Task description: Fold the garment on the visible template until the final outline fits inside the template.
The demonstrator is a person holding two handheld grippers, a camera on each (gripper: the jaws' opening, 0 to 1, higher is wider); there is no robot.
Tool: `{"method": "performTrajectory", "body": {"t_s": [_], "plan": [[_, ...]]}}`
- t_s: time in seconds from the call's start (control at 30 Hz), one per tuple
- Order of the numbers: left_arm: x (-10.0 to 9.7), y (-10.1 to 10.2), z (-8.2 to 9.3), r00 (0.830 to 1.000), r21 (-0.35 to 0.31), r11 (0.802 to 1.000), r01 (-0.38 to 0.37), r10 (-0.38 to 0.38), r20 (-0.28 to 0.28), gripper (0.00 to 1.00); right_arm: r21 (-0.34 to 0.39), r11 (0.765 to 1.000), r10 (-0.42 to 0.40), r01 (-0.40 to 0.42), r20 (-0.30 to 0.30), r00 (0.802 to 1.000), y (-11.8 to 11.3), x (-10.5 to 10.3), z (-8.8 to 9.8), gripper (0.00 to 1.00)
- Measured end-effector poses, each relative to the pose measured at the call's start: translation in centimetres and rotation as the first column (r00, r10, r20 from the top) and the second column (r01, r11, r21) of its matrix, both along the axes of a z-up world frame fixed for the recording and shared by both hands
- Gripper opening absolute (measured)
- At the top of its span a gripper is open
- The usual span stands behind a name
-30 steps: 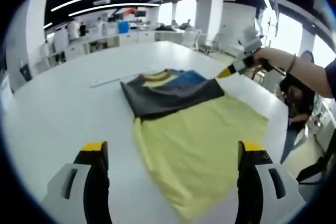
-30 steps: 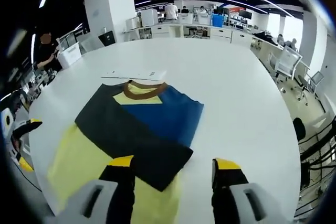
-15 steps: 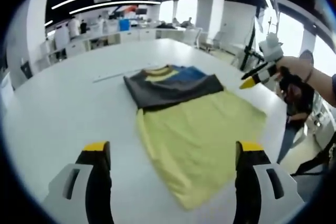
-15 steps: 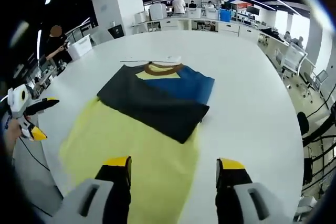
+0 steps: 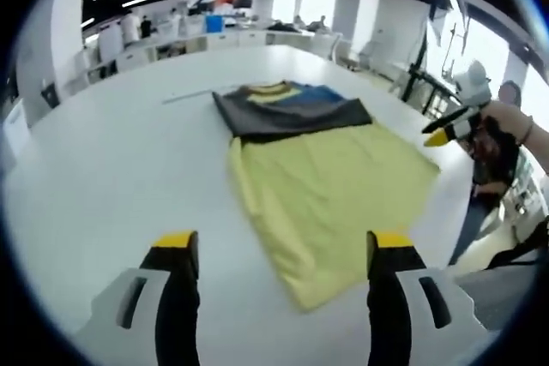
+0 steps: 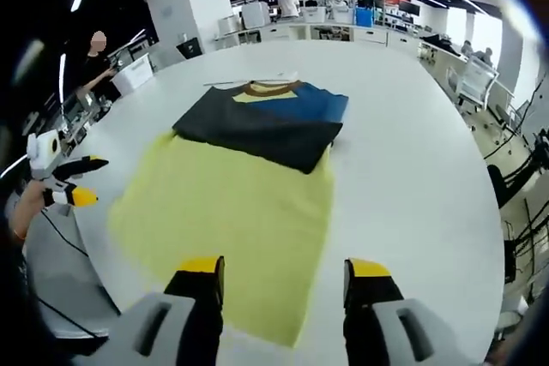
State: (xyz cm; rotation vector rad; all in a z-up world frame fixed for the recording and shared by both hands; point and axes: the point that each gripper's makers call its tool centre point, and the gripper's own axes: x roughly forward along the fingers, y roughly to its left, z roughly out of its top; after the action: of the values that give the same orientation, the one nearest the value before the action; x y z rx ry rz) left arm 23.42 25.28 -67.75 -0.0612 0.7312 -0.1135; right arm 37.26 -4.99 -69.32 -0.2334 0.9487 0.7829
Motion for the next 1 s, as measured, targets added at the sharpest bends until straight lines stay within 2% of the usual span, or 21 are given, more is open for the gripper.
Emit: {"method": "performTrajectory", "body": {"t_s": [0.07, 0.13, 0.23, 0.27, 0.33, 0.4, 0.5, 0.7, 0.8, 1.0], "plan": [[-0.5, 0.1, -0.6, 1.0, 0.016, 1.0, -0.008, 0.008, -0.023, 0.72, -0.006, 1.0, -0.003, 0.003, -0.011, 1.0, -0.5, -0.7, -0.6, 0.52], [-0.7, 0.0, -0.9, 1.0, 0.015, 1.0, -0.012, 0.012, -0.021, 0.68, -0.021, 1.0, 0.0, 0.0, -0.019, 1.0, -1.0, -1.2, -1.1, 0.47], [-1.1, -0.1, -1.5, 0.999, -0.017, 0.999, -0.037, 0.037, -0.04, 0.6, -0.028, 0.999, -0.021, 0.02, -0.026, 0.999, -1.8, -1.7, -1.7, 0.42], [-1.5, -0.1, -2.0, 0.997, -0.016, 0.999, -0.045, 0.044, -0.066, 0.58, -0.028, 0.999, -0.029, 0.028, -0.036, 0.999, -2.0, -1.9, -1.9, 0.4], [-2.1, -0.4, -2.8, 0.995, -0.012, 1.0, -0.028, 0.027, -0.1, 0.48, -0.026, 0.999, -0.045, 0.044, -0.04, 0.998, -2.4, -2.2, -2.2, 0.38], [-2.1, -0.6, -2.9, 0.995, -0.029, 0.999, -0.043, 0.041, -0.086, 0.39, -0.026, 0.998, -0.052, 0.051, -0.041, 0.998, -2.6, -2.4, -2.3, 0.37], [-2.3, -0.6, -3.5, 0.993, -0.029, 0.998, -0.058, 0.054, -0.103, 0.43, -0.033, 0.998, -0.056, 0.054, -0.049, 0.997, -2.8, -2.6, -2.6, 0.33], [-2.6, -1.1, -4.2, 0.988, -0.045, 0.996, -0.072, 0.065, -0.14, 0.33, -0.061, 0.996, -0.068, 0.065, -0.05, 0.996, -3.2, -2.9, -3.0, 0.24], [-2.9, -1.3, -4.8, 0.982, -0.056, 0.994, -0.09, 0.079, -0.169, 0.23, -0.089, 0.994, -0.067, 0.063, -0.046, 0.997, -3.6, -3.1, -3.4, 0.21], [-2.9, -1.5, -4.9, 0.979, -0.07, 0.991, -0.114, 0.101, -0.175, 0.18, -0.077, 0.992, -0.104, 0.1, -0.047, 0.993, -4.0, -3.1, -3.4, 0.13]]}}
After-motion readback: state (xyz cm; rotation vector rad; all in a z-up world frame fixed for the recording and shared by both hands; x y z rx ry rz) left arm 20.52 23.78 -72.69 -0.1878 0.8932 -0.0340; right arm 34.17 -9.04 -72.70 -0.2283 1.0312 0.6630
